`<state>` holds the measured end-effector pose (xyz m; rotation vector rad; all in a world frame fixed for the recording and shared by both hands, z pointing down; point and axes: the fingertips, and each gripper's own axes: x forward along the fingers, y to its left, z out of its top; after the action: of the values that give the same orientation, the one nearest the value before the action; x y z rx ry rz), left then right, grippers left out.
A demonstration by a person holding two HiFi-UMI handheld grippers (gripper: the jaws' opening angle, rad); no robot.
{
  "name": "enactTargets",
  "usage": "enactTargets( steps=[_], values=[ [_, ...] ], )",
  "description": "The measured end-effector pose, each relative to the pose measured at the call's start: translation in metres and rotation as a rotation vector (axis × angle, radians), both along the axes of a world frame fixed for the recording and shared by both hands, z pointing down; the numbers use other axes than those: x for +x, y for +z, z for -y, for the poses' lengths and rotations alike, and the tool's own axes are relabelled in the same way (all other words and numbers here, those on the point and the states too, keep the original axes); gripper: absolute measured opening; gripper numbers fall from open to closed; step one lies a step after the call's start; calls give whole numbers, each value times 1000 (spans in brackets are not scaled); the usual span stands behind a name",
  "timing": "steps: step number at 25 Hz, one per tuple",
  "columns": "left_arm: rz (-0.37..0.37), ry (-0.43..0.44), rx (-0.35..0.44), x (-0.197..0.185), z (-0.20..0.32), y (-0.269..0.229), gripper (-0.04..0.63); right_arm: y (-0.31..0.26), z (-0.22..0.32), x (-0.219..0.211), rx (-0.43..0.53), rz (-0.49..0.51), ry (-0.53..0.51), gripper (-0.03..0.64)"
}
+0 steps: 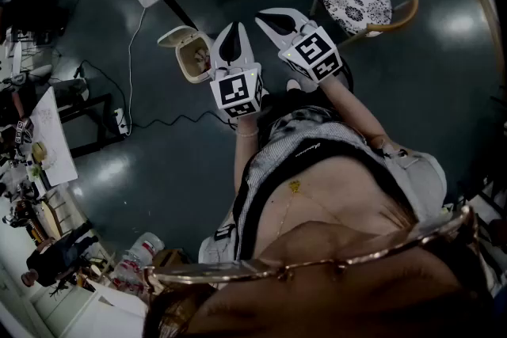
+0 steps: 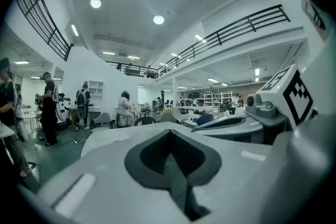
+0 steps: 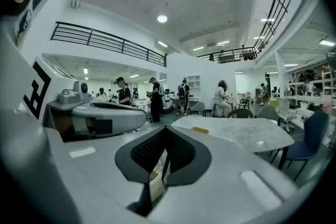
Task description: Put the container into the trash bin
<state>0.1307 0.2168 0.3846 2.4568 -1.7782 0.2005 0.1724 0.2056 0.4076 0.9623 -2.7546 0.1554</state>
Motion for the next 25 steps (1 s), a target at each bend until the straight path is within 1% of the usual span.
enactTargets(
  steps=[5, 11, 15, 18, 21, 25],
  values=[
    [-28, -6, -5, 14, 5, 5, 2, 0, 8, 16, -10, 30, 0, 21],
    [-46, -11, -20, 11, 1, 7, 2, -1, 11, 16, -27, 42, -6, 21],
    [-64, -25, -27, -2, 11, 9, 2, 1, 21, 6, -42, 47, -25, 20],
    [-88, -26, -20, -13, 22, 8, 2, 1, 31, -4, -46, 53, -17, 20],
    [-103, -15, -18, -31, 37, 7, 2, 1, 45, -22, -41, 47, -4, 20],
    [-98, 6, -29, -59, 62, 8, 2, 2, 67, -51, -39, 41, 11, 20]
  ],
)
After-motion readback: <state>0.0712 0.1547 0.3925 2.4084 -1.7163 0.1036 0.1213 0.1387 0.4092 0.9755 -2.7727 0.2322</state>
